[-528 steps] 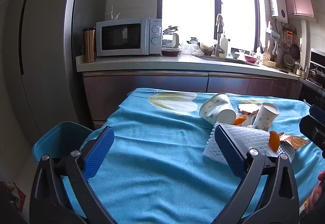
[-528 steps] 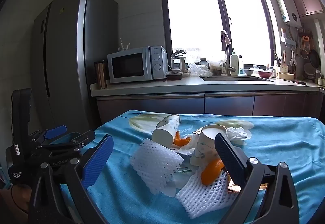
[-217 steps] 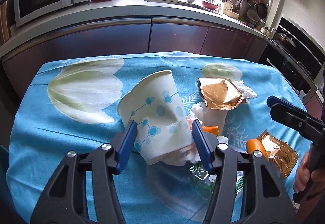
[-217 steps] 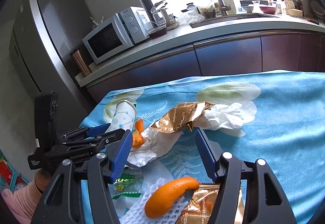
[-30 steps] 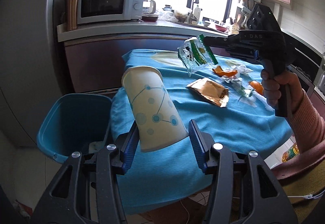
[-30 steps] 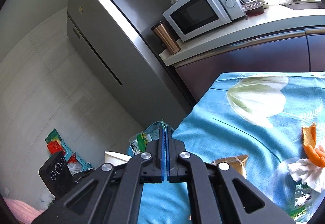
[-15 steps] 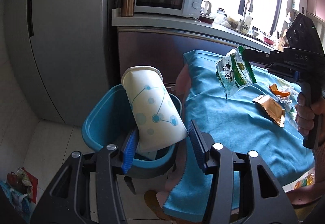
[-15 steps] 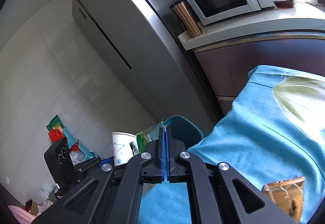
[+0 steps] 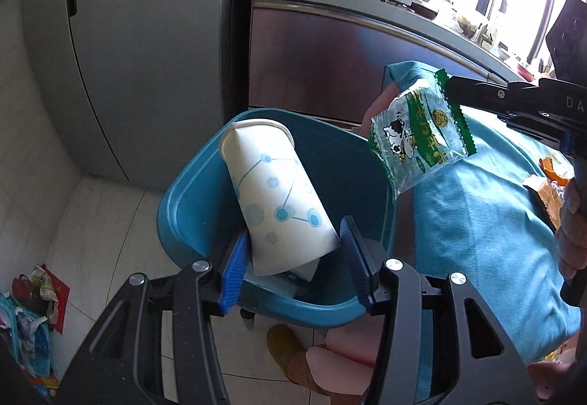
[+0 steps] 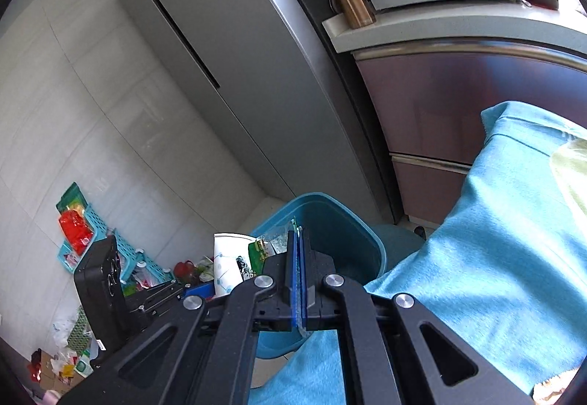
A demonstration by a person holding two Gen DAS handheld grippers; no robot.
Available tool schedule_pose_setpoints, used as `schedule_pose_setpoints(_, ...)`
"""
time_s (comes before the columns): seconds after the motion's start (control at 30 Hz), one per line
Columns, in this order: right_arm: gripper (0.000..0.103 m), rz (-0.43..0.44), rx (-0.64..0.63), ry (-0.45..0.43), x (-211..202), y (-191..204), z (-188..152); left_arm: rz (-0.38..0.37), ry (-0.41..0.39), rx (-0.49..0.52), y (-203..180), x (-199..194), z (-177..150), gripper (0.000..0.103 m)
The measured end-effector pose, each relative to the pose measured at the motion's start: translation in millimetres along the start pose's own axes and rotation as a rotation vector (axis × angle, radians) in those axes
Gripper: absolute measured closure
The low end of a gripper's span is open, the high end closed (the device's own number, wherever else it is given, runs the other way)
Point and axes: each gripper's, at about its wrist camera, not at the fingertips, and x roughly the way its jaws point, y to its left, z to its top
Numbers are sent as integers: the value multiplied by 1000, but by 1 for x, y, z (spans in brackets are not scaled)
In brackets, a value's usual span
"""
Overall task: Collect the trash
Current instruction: 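Carry cup and green wrapper into the bin and open both tools, then move both open tools back over the table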
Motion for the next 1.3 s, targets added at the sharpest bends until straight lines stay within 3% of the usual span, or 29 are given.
schedule_pose_setpoints(0.37, 99, -38, 5, 90, 42, 1, -5, 4, 62, -82, 14, 38, -1, 53)
schedule_pose_setpoints(0.7, 92, -32, 32, 80, 33, -11, -9, 1, 7, -117, 12, 29, -1, 46)
schedule_pose_setpoints(0.9, 75, -20, 0, 26, -12, -12, -20, -56, -88, -79, -14, -3, 3, 38)
schedule_pose_setpoints(1.07, 68, -32, -38, -40, -63, -9, -36, -147, -151, -11, -52, -25, 6, 32)
schedule_pose_setpoints(1.3, 63, -86, -5, -132, -133, -27, -63, -294, -163, 117, -119, -41, 4, 30)
